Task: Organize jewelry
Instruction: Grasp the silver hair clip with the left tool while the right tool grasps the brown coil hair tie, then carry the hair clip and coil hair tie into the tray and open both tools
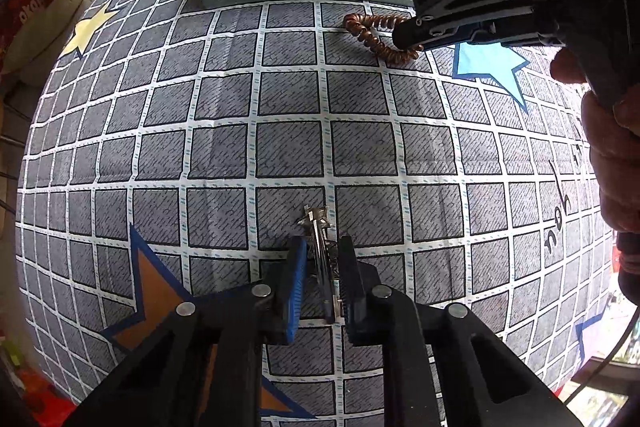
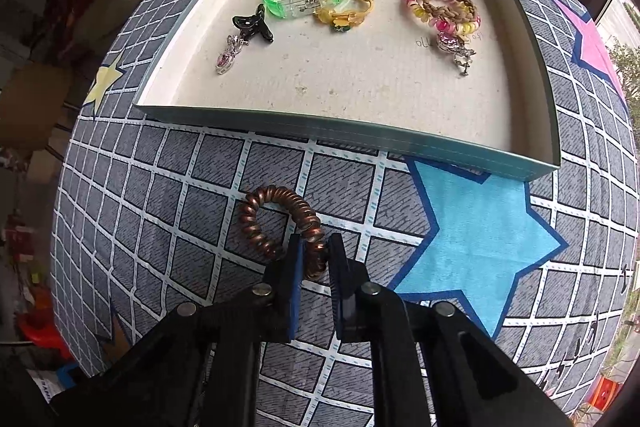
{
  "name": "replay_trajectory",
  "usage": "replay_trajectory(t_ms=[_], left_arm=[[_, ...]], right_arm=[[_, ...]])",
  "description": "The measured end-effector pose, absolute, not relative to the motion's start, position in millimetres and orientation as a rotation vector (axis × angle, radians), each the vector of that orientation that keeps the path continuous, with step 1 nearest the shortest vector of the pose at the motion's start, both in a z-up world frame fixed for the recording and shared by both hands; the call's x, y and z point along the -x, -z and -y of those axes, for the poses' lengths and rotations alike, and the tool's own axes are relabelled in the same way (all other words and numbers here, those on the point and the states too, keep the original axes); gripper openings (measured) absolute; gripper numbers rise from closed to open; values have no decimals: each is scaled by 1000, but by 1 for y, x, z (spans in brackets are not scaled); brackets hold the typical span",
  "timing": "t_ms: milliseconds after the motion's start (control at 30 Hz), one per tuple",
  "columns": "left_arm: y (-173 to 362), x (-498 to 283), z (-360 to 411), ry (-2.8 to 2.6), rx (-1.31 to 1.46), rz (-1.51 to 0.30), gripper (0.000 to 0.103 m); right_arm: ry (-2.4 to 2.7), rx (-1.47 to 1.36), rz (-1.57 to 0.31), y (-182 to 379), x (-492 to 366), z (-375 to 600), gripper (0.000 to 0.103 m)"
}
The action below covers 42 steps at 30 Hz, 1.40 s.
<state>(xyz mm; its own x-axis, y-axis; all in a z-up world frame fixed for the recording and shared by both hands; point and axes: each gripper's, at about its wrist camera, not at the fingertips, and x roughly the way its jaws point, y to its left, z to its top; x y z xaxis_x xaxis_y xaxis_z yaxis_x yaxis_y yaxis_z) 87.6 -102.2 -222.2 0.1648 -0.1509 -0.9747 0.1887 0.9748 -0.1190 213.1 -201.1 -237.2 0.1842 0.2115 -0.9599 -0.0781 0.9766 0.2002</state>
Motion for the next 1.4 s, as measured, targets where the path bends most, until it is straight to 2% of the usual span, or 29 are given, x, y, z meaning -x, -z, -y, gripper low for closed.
replay_trajectory(t_ms=[333, 867, 1400], left_arm=[[218, -112, 83, 307, 124, -1390, 29], [187, -145, 73, 350, 115, -1276, 29], [141, -198, 57, 354, 65, -1128, 29]], right_arm=[[-196, -275, -1363, 228, -196, 230, 13], [-216, -389, -1331, 200, -177, 243, 12], [-209, -432, -1222, 151, -212, 269, 12]])
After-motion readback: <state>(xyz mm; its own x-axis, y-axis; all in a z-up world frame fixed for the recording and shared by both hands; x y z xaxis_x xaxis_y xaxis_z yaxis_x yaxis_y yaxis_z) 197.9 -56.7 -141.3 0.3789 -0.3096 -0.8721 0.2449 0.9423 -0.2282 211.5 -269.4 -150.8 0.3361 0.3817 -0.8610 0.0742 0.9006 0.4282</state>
